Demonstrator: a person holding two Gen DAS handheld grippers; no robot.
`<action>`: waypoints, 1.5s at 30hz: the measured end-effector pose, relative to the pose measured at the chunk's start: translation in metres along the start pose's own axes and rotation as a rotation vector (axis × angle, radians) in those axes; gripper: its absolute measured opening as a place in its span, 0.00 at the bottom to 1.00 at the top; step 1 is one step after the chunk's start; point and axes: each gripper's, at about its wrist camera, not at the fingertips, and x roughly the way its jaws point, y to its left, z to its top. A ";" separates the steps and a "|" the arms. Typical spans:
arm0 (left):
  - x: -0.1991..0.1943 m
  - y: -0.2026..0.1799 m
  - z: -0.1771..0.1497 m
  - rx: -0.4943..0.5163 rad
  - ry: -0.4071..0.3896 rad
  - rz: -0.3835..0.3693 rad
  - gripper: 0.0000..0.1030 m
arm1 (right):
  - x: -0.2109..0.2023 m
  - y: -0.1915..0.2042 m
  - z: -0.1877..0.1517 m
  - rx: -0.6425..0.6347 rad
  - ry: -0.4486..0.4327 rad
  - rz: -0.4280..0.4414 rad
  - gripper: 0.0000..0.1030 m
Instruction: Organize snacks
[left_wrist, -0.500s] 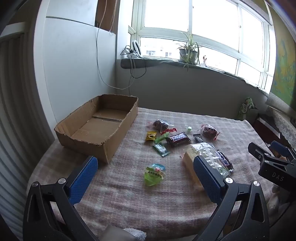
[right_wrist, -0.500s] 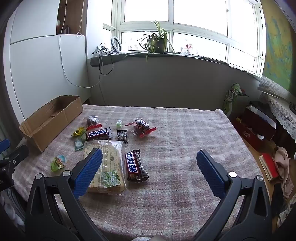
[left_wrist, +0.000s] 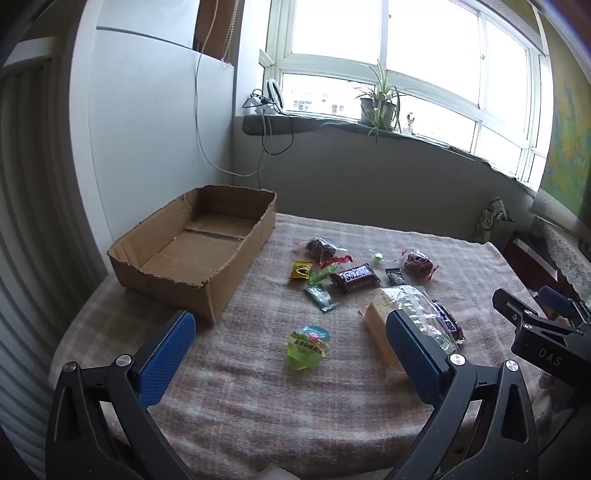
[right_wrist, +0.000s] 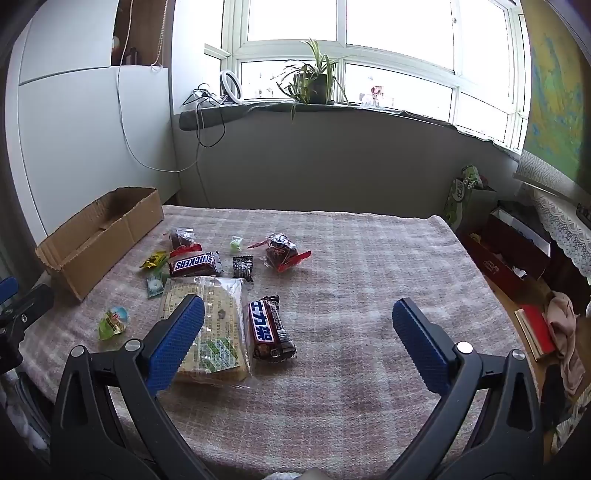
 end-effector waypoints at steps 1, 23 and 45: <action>0.000 -0.001 0.000 0.002 0.000 0.000 0.99 | -0.002 -0.001 0.001 0.000 0.000 -0.001 1.00; 0.001 -0.001 0.000 -0.001 0.010 -0.004 0.99 | 0.000 0.000 0.001 0.001 0.007 0.001 1.00; 0.008 -0.008 0.014 0.024 0.043 0.016 0.99 | 0.012 -0.001 0.009 0.001 0.072 0.027 1.00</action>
